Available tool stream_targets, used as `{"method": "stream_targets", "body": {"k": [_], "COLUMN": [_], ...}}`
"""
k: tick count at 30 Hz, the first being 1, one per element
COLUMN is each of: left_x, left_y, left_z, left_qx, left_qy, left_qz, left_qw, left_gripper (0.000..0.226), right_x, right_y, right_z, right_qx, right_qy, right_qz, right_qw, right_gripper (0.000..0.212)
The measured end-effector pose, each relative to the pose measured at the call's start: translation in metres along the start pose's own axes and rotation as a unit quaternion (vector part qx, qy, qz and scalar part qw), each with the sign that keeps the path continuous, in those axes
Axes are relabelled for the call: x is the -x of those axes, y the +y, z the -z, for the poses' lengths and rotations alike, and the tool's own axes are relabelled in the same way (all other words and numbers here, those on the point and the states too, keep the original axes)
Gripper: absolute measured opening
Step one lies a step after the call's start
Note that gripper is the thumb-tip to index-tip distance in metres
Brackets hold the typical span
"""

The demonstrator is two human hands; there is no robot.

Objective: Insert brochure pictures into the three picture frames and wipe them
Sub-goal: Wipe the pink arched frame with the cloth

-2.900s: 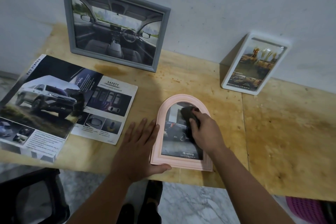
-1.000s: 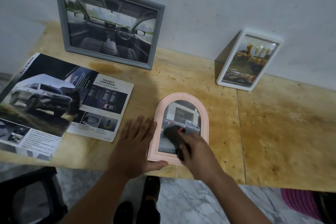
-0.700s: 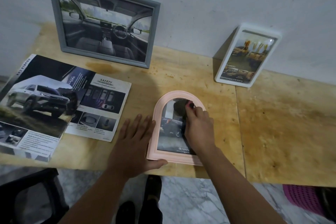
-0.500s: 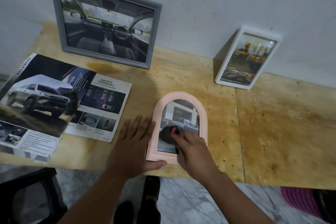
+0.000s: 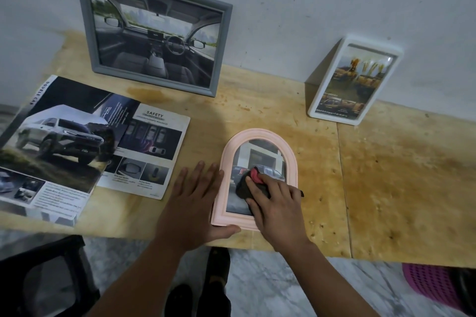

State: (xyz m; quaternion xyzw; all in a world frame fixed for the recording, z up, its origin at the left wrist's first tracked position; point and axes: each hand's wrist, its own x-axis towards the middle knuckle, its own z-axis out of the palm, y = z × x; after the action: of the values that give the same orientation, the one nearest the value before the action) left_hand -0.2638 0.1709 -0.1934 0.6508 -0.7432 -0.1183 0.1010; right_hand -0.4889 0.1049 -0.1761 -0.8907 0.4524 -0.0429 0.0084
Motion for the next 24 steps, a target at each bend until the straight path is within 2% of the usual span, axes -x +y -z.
{"method": "stream_targets", "body": {"k": [3,8,12,14,19,24], "left_x": [0.001,0.0,0.001,0.001,0.001,0.001], "left_y": [0.0,0.0,0.0,0.001,0.0,-0.001], "left_z": [0.0,0.0,-0.001,-0.001,0.0,-0.001], "left_qx": [0.006,0.015,0.012,0.008,0.009,0.019], "left_qy": [-0.001,0.008,0.018,0.017,0.018,0.008], "left_qz": [0.0,0.002,0.001,0.0,-0.002,0.0], "left_qw": [1.0,1.0,1.0,1.0,1.0,1.0], "left_gripper": [0.122,0.122,0.122,0.123,0.122,0.122], "right_x": [-0.005,-0.025,-0.064,-0.074,-0.051,-0.007], "right_y": [0.011,0.027,0.041,0.041,0.021,0.001], "right_z": [-0.002,0.001,0.011,0.004,-0.008,0.004], "right_qx": [0.003,-0.087,-0.07,-0.033,-0.058,-0.105], "right_qy": [0.008,0.01,0.049,0.037,0.012,-0.01], "right_qz": [0.023,0.066,0.005,-0.024,-0.041,0.013], "right_qw": [1.0,0.994,0.996,0.998,0.997,0.994], "right_gripper": [0.042,0.037,0.037,0.038,0.038,0.039]}}
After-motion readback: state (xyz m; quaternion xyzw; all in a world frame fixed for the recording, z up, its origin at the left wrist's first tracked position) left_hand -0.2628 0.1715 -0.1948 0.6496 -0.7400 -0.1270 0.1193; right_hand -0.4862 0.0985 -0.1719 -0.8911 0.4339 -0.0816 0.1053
